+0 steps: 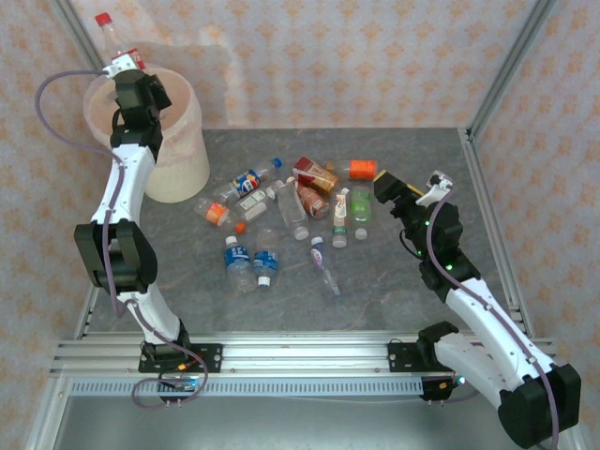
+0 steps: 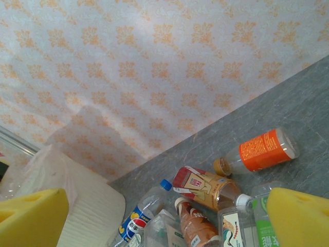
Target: Put the plastic bottles in the bin
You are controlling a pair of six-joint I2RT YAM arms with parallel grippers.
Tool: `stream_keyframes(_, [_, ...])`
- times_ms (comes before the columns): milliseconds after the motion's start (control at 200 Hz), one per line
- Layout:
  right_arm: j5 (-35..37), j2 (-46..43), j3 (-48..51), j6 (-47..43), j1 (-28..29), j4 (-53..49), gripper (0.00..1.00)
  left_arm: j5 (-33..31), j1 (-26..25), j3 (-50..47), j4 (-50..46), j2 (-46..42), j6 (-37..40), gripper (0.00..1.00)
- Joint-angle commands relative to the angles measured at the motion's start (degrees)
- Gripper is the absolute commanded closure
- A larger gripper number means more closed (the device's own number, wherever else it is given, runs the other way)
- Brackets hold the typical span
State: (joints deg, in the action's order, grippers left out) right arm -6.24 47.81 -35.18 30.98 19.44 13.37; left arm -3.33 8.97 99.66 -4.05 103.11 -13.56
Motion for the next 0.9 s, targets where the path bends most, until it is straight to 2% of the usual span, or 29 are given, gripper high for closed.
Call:
stream_keyframes(0, [1.10,-0.42,0.55,-0.49,-0.02,1.05,0.01,7.07,-0.14,2.55,-3.52,0.35,-3.26,0.61])
stream_keyframes(160, [0.93,0.43,0.18,-0.80,-0.09,1.05,0.01,12.35,-0.13,2.73,-6.19,1.61,-4.49,0.59])
stream_keyframes(290, [0.46,1.38,-0.07,-0.79,-0.06,1.13,0.01,13.71,-0.12,2.95,-8.91,1.90,-5.33,0.55])
stream_keyframes(636, [1.17,3.42,-0.10,-0.78,-0.09,0.37,0.01,19.56,-0.12,7.97,-14.84,4.56,-3.99,0.33])
stream_keyframes(896, [1.28,6.56,1.14,-1.53,-0.11,-3.21,0.01,19.50,-0.11,8.64,-16.40,2.41,-3.16,0.12])
